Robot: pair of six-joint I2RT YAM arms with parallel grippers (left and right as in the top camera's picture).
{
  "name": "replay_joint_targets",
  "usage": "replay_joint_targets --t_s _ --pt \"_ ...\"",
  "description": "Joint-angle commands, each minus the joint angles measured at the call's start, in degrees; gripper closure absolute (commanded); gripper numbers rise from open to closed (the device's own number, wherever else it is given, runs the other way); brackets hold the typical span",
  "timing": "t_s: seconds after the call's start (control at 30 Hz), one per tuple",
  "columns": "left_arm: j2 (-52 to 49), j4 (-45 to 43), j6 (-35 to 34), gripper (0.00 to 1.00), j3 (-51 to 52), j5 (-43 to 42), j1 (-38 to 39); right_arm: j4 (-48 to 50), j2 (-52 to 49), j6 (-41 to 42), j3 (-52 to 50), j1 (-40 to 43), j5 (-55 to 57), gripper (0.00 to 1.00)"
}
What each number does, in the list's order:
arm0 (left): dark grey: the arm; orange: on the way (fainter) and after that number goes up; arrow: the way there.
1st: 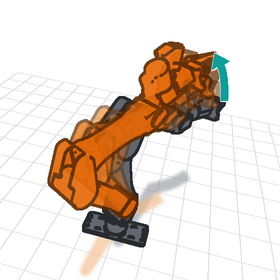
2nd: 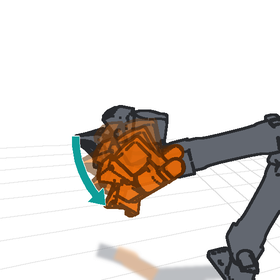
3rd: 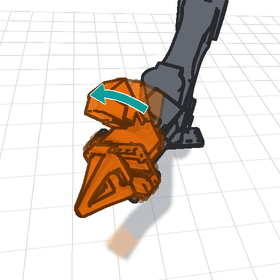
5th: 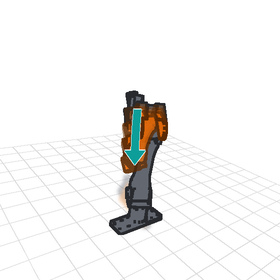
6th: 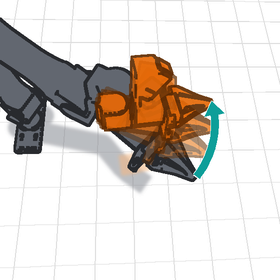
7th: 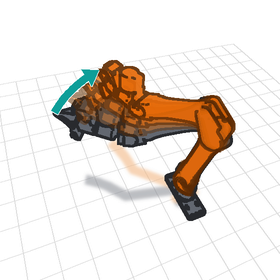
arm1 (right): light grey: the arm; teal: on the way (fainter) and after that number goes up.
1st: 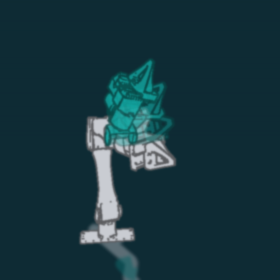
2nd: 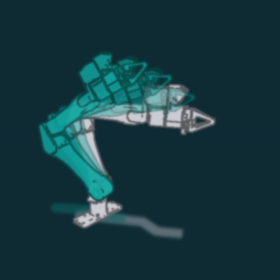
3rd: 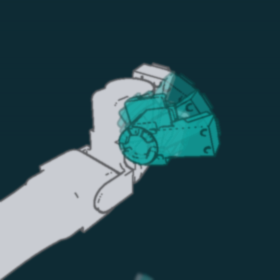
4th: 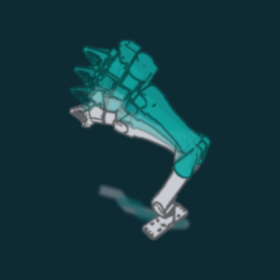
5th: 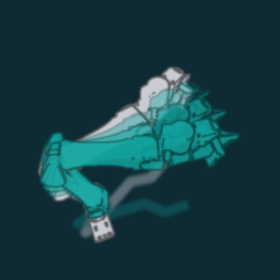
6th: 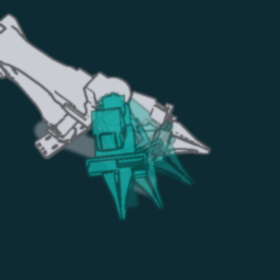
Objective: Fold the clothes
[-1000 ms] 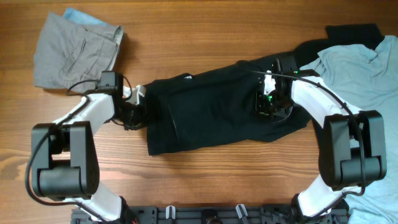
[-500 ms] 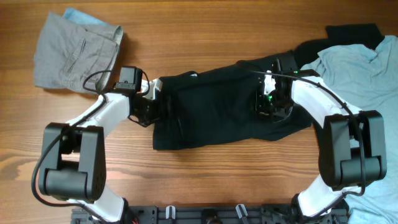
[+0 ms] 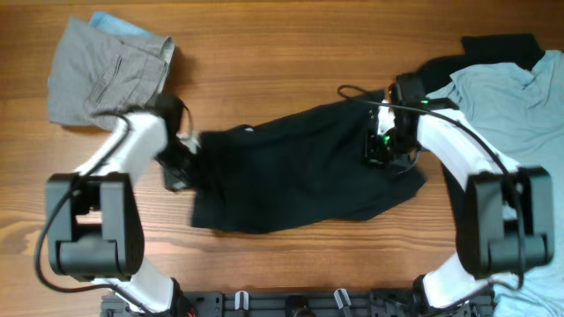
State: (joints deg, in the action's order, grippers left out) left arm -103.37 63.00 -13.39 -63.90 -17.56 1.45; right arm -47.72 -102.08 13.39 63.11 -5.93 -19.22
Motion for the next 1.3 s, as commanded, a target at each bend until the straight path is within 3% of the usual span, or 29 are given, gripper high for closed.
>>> replay_joint_targets --t_s 0.0,0.1,0.23,0.73,0.83,0.93,1.0,1.03,1.07,1.1,1.13,1.2,1.27 --pt "3.1 12.9 3.0 0.96 -17.4 13.4 -3.6 -0.1 7.0 0.3 1.9 1.2 0.1 0.96" --pt "3.1 20.5 4.0 0.96 -30.1 14.2 -3.1 -0.3 9.4 0.3 1.9 2.0 0.1 0.95" --pt "3.1 21.7 3.0 0.96 -38.2 14.2 1.1 -1.2 9.7 0.3 1.9 2.3 0.2 0.95" --pt "-9.3 13.0 -9.5 0.96 -35.6 13.7 22.6 -2.5 9.7 0.3 1.9 2.3 1.9 0.95" --pt "-14.7 10.1 -10.3 0.96 -35.5 8.3 28.0 -2.5 9.7 0.3 1.9 2.3 1.9 0.95" --pt "-17.4 9.1 -10.2 0.90 -35.5 8.1 31.7 -2.5 9.7 0.3 1.9 2.3 1.9 0.95" --pt "-18.8 9.0 -10.2 0.81 -35.5 8.0 34.1 -2.4 9.7 0.3 1.9 2.3 1.9 0.95" --pt "-19.0 9.1 -10.2 0.67 -35.5 8.0 34.8 -2.4 9.7 0.3 1.9 2.3 1.9 0.95" --pt "-19.1 9.4 -10.3 0.51 -35.5 8.0 35.6 -2.4 9.7 0.3 1.9 2.3 1.9 0.92" --pt "-19.1 9.7 -10.2 0.16 -35.5 8.0 36.2 -2.4 9.7 0.2 1.9 2.3 1.9 0.86" --pt "-19.0 10.2 -10.2 0.00 -35.5 8.0 36.7 -2.4 9.7 0.2 1.9 2.3 1.9 0.79" --pt "-18.8 13.2 -8.5 0.00 -35.9 8.0 36.9 -2.5 9.7 0.1 1.9 2.3 1.8 0.67" --pt "-18.6 17.9 -7.0 0.00 -37.6 8.0 35.3 -2.5 9.7 -0.1 1.9 2.3 1.8 0.64"
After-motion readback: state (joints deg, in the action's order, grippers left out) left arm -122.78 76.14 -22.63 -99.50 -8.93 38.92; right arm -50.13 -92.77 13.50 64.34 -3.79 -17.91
